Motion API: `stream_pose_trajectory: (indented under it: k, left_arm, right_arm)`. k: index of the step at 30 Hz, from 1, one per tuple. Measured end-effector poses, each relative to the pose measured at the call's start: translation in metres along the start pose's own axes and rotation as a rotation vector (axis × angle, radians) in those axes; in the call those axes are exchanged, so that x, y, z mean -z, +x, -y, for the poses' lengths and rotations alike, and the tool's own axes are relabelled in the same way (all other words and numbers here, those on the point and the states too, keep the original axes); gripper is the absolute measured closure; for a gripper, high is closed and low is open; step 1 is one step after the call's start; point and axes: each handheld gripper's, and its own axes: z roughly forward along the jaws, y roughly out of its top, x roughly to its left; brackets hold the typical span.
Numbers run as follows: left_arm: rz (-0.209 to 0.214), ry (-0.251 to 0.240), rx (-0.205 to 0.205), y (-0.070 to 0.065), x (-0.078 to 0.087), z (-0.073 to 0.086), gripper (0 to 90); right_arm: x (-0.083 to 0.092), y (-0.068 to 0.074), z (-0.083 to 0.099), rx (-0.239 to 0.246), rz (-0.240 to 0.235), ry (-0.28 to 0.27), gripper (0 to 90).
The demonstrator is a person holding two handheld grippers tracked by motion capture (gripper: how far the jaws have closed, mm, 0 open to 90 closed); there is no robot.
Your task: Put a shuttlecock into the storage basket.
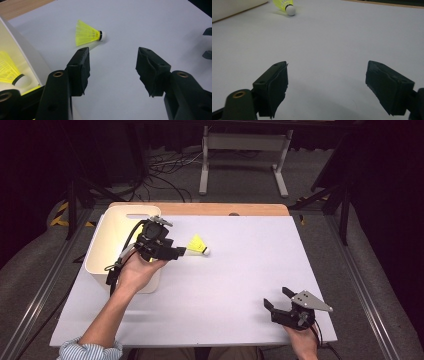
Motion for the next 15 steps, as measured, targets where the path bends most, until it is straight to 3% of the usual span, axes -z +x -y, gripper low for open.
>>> stream_pose_trajectory:
  k: [15]
  left_arm:
    - [0.022, -0.001, 0.002, -0.009, -0.013, -0.004, 44.6]
  right_arm:
    - [0.000, 0.000, 0.000, 0.000, -0.001, 0.002, 18.6]
